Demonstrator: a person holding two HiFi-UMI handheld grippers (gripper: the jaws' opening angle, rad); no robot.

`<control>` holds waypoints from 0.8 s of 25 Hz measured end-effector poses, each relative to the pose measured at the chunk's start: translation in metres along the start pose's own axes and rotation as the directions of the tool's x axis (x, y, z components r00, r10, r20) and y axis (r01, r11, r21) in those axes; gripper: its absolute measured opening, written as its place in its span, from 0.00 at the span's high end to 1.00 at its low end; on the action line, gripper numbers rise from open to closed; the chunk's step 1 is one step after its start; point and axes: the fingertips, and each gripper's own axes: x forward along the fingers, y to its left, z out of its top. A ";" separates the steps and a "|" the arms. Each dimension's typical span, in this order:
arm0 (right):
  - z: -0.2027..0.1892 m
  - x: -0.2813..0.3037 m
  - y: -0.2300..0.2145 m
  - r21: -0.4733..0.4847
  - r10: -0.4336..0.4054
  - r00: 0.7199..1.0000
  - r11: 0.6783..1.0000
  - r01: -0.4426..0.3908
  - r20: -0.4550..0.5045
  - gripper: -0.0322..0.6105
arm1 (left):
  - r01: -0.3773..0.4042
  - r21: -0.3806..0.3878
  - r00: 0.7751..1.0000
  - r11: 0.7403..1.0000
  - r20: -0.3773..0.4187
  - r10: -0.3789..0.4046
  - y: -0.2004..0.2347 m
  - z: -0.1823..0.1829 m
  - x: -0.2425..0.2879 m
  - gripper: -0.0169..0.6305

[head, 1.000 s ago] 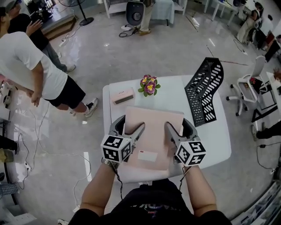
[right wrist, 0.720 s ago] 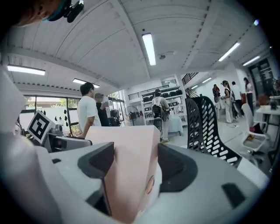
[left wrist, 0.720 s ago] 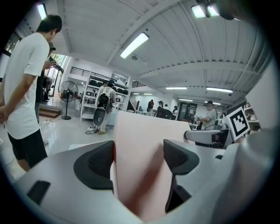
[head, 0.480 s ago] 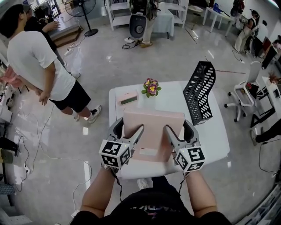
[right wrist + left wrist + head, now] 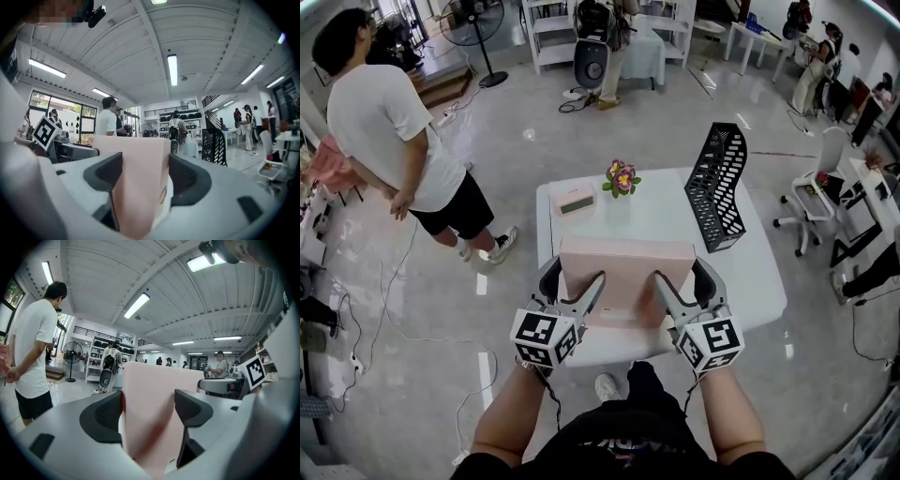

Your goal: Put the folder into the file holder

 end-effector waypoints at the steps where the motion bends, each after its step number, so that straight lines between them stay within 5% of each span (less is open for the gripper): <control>1: 0.001 -0.005 0.003 0.001 0.004 1.000 1.000 -0.004 0.002 0.46 | -0.001 0.002 1.000 1.000 0.003 0.001 -0.002 0.000 -0.005 0.43; 12: 0.006 -0.042 0.024 -0.011 0.114 0.993 0.993 -0.114 0.011 0.48 | -0.037 0.023 0.999 0.999 0.035 0.036 -0.020 -0.001 -0.044 0.43; 20: 0.002 -0.057 0.023 0.002 0.288 0.958 0.958 -0.288 0.005 0.47 | -0.070 0.035 0.996 0.997 0.058 0.068 -0.026 -0.005 -0.053 0.43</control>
